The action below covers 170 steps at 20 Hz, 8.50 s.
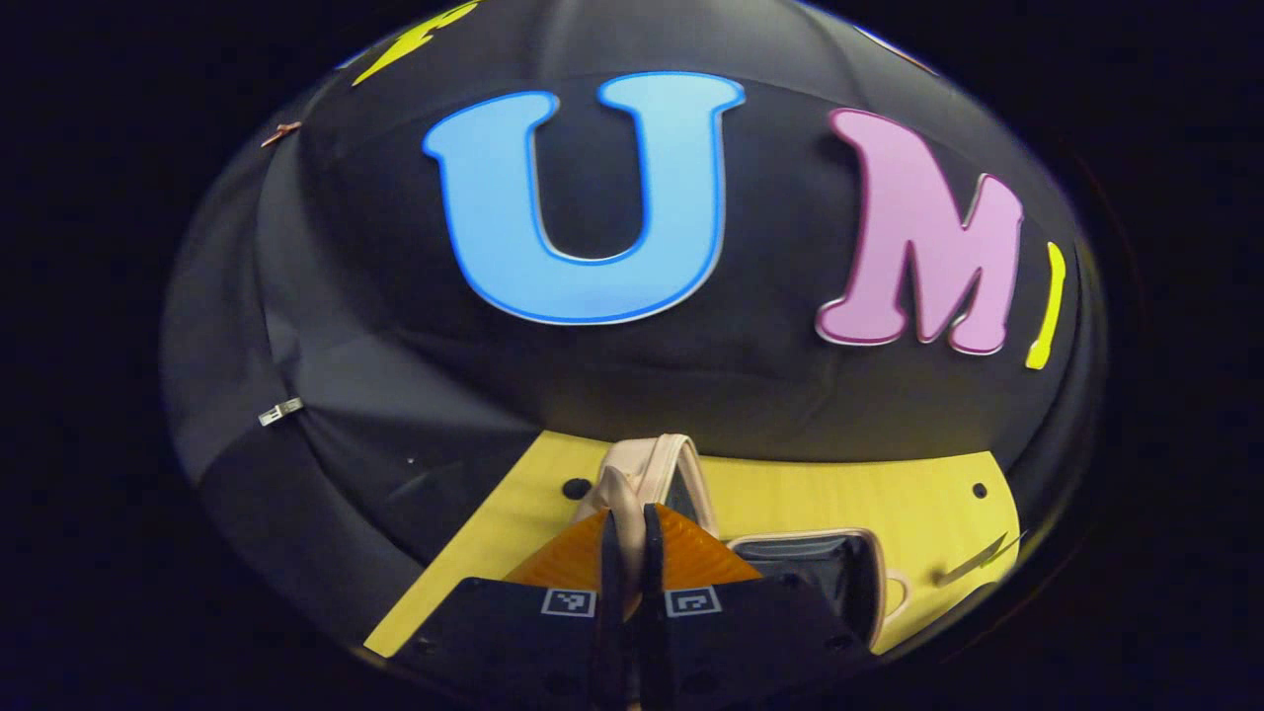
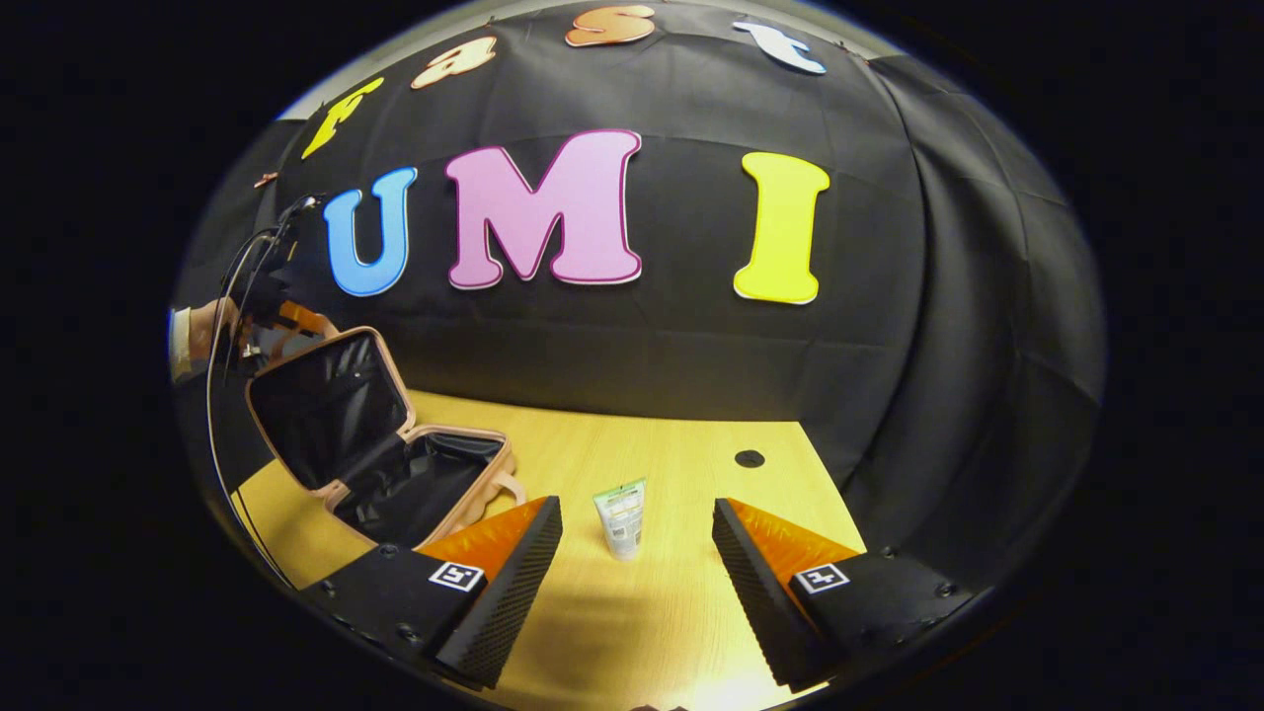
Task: First open the suitcase, pack the skin care products into it, and then close the suitcase.
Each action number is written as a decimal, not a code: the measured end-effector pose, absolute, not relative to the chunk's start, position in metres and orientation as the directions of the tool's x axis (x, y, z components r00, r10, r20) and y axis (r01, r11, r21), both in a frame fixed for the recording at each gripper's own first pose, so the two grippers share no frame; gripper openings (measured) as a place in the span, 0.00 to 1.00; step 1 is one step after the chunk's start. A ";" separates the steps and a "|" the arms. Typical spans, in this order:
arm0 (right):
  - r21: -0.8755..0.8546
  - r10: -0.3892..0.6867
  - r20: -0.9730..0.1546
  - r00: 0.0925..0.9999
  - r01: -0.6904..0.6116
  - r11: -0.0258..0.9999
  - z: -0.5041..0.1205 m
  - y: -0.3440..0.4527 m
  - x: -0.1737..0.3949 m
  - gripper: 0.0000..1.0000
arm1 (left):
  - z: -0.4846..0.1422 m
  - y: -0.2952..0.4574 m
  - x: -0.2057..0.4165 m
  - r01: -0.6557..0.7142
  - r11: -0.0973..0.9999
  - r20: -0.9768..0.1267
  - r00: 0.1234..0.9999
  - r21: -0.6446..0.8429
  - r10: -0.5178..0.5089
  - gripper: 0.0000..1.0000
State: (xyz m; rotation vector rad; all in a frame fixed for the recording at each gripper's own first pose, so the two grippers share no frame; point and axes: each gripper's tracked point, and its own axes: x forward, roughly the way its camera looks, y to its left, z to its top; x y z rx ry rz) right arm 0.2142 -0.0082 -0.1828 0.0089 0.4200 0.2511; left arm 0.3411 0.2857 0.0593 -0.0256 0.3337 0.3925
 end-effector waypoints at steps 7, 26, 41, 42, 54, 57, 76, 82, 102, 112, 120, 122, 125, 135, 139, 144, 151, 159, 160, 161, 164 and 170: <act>0.045 0.200 -0.454 0.868 -0.202 0.978 -0.216 0.020 0.217 0.97 | -0.074 0.433 0.354 -0.468 0.871 -0.471 0.808 -0.147 0.354 0.09; 0.047 0.043 -0.417 0.908 -0.025 0.999 -0.199 -0.070 0.220 0.96 | 0.037 0.185 0.316 -0.258 0.966 -0.098 0.961 0.013 0.258 0.95; 0.140 0.031 -0.551 0.834 0.057 0.988 -0.291 -0.126 0.252 0.98 | -0.124 -0.198 0.318 0.280 0.960 -0.262 0.925 -0.027 -0.277 0.96; 0.142 0.036 -0.556 0.830 0.052 0.988 -0.298 -0.125 0.255 0.98 | -0.141 -0.211 0.327 0.300 0.954 -0.287 0.912 -0.027 -0.295 0.96; 0.187 0.024 -0.595 0.803 0.109 0.976 -0.378 -0.135 0.306 0.98 | -0.225 -0.292 0.435 0.374 0.926 -0.375 0.867 0.051 -0.329 0.93; 0.215 0.022 -0.613 0.790 0.139 0.967 -0.392 -0.133 0.312 0.98 | -0.228 -0.291 0.441 0.351 0.934 -0.386 0.872 0.066 -0.301 0.50; 0.063 0.053 -0.532 0.845 -0.023 0.998 -0.388 -0.083 0.339 0.30 | -0.226 -0.246 0.429 0.333 0.942 -0.379 0.877 0.034 -0.296 0.43; 0.053 0.122 -0.474 0.872 -0.110 0.992 -0.328 -0.049 0.317 0.33 | -0.151 -0.196 0.403 0.276 0.961 -0.276 0.923 -0.011 -0.268 0.45; 0.248 0.513 -0.395 0.762 -0.449 0.858 -0.179 0.169 0.240 0.33 | -0.217 0.079 0.361 0.011 0.997 -0.844 0.533 0.081 0.063 0.47; 0.203 0.515 -0.552 0.656 -0.494 0.846 -0.233 0.237 0.250 0.33 | -0.039 0.134 0.294 -0.139 0.989 -0.424 0.893 0.058 0.150 0.98; 0.261 0.399 -0.842 0.363 -0.373 0.891 -0.367 0.331 0.223 0.33 | -0.029 0.215 0.176 -0.294 0.953 -0.368 0.897 -0.078 0.246 0.99; 0.261 0.363 -0.876 0.318 -0.321 0.911 -0.387 0.344 0.221 0.33 | -0.037 0.233 0.154 -0.324 0.940 -0.387 0.885 -0.108 0.261 0.99; 0.199 0.280 -0.914 0.293 -0.278 0.940 -0.408 0.353 0.220 0.33 | -0.047 0.258 0.132 -0.350 0.930 -0.413 0.868 -0.114 0.276 0.96; 0.139 0.299 -0.821 0.486 -0.338 0.931 -0.336 0.355 0.231 0.99 | -0.064 0.359 0.140 -0.432 0.898 -0.400 0.841 -0.090 0.364 0.96; 0.177 0.335 -0.743 0.580 -0.312 0.933 -0.282 0.324 0.207 0.99 | -0.069 0.402 0.188 -0.403 0.904 -0.375 0.867 -0.142 0.328 0.96; 0.136 0.248 -0.697 0.673 -0.216 0.967 -0.238 0.238 0.144 0.98 | -0.118 0.447 0.266 -0.345 0.899 -0.450 0.871 -0.271 0.199 0.96; 0.058 0.089 -0.825 0.558 -0.073 0.996 -0.256 0.147 0.033 0.98 | -0.179 0.454 0.332 -0.382 0.693 -0.506 0.862 -0.611 0.028 0.90; 0.052 0.087 -0.804 0.589 -0.076 0.996 -0.243 0.125 0.038 0.98 | -0.147 0.441 0.339 -0.337 0.700 -0.466 0.885 -0.629 0.007 0.17; 0.062 0.098 -0.798 0.595 -0.080 0.995 -0.240 0.123 0.042 0.98 | -0.134 0.438 0.335 -0.340 0.741 -0.473 0.880 -0.579 0.034 0.11; 0.073 0.110 -0.792 0.600 -0.086 0.994 -0.238 0.120 0.046 0.98 | -0.118 0.435 0.332 -0.333 0.779 -0.460 0.885 -0.531 0.064 0.07; 0.101 0.151 -0.780 0.607 -0.116 0.988 -0.234 0.108 0.056 0.98 | -0.045 0.417 0.323 -0.293 0.852 -0.399 0.910 -0.435 0.109 0.06; 0.136 0.265 -0.727 0.633 -0.246 0.960 -0.230 0.068 0.103 0.98 | 0.076 0.306 0.295 -0.234 0.913 -0.291 0.947 -0.334 0.136 0.06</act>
